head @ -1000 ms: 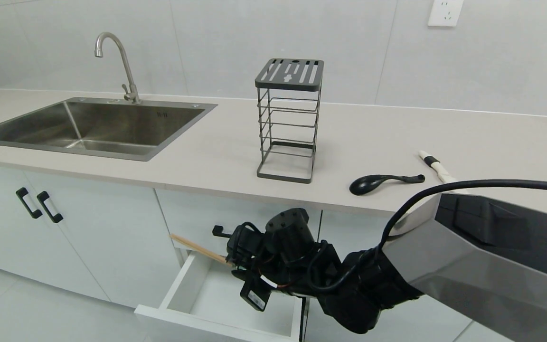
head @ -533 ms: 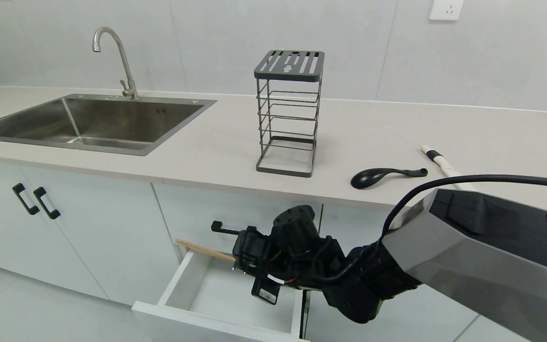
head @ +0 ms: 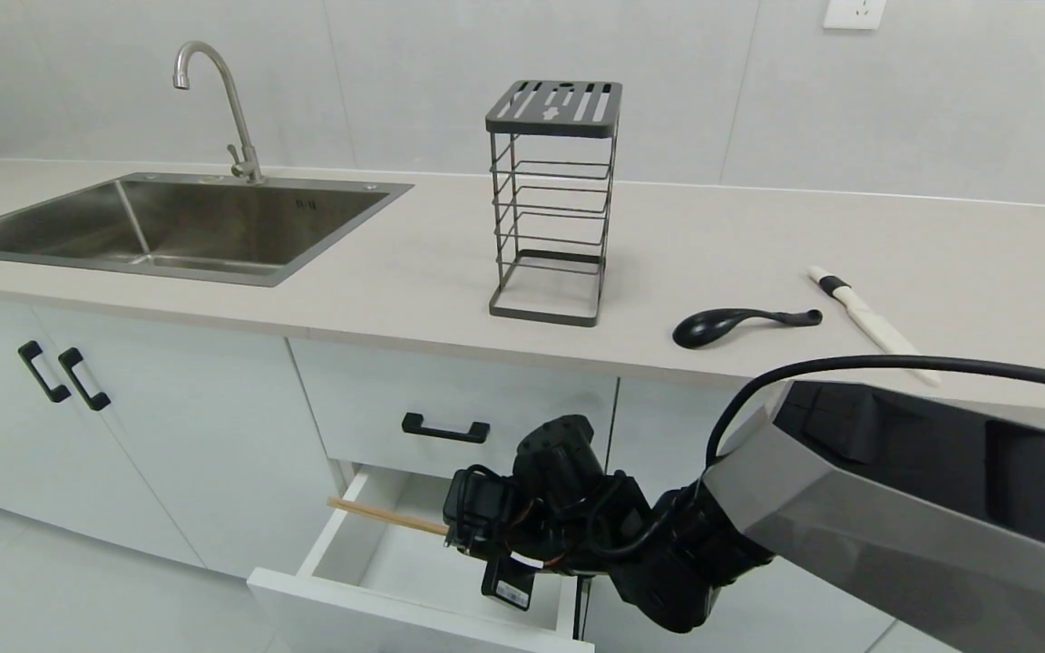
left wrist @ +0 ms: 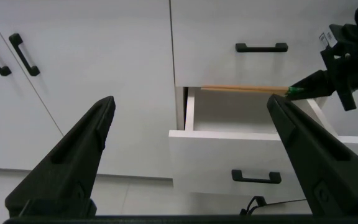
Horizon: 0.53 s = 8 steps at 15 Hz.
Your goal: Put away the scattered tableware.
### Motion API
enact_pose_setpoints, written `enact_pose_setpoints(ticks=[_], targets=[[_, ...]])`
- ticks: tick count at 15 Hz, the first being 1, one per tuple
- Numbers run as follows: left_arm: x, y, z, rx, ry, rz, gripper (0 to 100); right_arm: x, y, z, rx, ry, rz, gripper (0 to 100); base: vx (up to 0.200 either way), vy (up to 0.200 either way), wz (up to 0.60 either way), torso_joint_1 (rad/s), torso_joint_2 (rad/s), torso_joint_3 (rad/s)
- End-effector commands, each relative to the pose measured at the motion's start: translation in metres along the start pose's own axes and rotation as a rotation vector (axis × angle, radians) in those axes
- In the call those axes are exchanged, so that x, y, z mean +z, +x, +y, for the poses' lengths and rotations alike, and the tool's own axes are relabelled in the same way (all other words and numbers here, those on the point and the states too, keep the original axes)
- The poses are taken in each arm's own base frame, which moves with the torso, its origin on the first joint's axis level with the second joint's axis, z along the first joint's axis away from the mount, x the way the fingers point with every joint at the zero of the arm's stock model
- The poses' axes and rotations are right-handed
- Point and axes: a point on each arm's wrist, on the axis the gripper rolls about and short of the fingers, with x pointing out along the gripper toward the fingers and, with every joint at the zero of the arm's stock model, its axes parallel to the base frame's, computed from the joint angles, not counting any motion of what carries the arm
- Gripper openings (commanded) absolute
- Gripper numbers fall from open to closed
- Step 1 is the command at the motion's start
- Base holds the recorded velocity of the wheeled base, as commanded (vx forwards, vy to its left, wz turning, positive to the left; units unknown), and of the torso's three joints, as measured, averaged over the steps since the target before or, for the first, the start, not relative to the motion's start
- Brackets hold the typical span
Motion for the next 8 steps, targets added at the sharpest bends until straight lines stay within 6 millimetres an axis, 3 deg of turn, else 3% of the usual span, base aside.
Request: enact_pose_setpoints(ticks=[1,4,8], targets=[[0.0001,0.0001,0.0,0.0,0.0,0.001,100,-0.003,0.0028,0.0008,0.004,0.001,0.006,0,0.0,0.0,0.0,-0.212,0.39,0.173],[0.0001,0.0001,0.0,0.0,0.0,0.001,100,-0.0037,0.0056,-0.0021,-0.007,0.001,0.006,0,0.0,0.0,0.0,-0.142,0.26,0.12],[0.0001,0.0001,0.0,0.0,0.0,0.001,100,-0.0063,0.0106,-0.0092,-0.023,0.003,0.004,0,0.0,0.0,0.0,0.0,0.0,0.0]])
